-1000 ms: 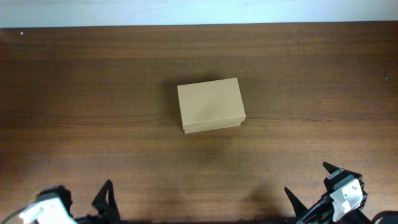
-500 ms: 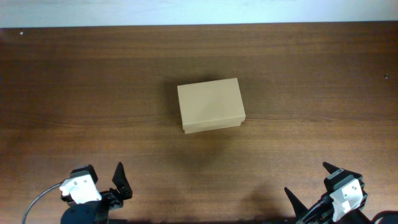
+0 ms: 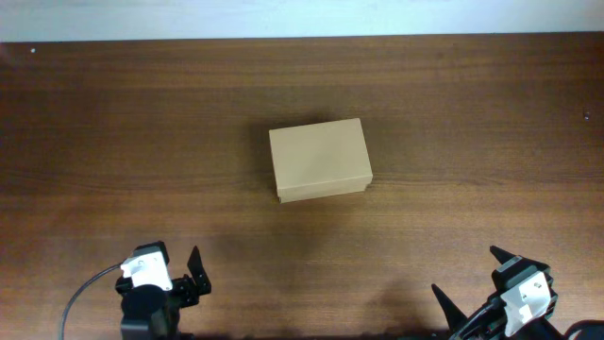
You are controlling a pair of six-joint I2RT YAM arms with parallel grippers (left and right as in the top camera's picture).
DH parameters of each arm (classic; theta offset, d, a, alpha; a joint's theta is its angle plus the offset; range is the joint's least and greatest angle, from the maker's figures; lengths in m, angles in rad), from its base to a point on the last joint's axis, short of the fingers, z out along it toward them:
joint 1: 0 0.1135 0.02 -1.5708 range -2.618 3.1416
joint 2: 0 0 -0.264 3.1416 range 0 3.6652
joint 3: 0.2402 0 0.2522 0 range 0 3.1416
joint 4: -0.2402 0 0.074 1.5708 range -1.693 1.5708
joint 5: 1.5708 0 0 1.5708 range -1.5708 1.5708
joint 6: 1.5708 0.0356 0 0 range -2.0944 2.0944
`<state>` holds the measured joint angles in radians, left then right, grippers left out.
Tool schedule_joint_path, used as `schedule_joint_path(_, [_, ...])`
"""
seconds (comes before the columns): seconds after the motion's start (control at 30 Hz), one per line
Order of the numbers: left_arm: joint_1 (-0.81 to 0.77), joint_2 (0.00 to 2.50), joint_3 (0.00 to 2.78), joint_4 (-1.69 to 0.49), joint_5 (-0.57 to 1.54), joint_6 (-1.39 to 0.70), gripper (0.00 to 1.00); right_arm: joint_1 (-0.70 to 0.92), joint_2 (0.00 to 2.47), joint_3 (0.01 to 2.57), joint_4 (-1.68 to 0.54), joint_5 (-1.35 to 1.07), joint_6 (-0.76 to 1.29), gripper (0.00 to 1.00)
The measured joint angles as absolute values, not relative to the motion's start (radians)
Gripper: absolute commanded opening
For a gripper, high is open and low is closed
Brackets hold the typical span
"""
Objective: Pack container
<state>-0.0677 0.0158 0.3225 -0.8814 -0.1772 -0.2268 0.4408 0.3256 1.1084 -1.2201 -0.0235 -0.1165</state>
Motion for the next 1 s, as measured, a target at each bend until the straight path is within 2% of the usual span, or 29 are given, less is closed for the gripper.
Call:
schedule_joint_path(0.37, [-0.068,0.016,0.215,-0.856,-0.177,-0.212,1.0,0.441,0.326,1.108,-1.22,-0.023,-0.117,0.99])
schedule_joint_path(1.0, [-0.068,0.016,0.213,-0.848,-0.177,-0.201,1.0,0.441,0.326,1.108,-1.22,-0.017,-0.126,0.99])
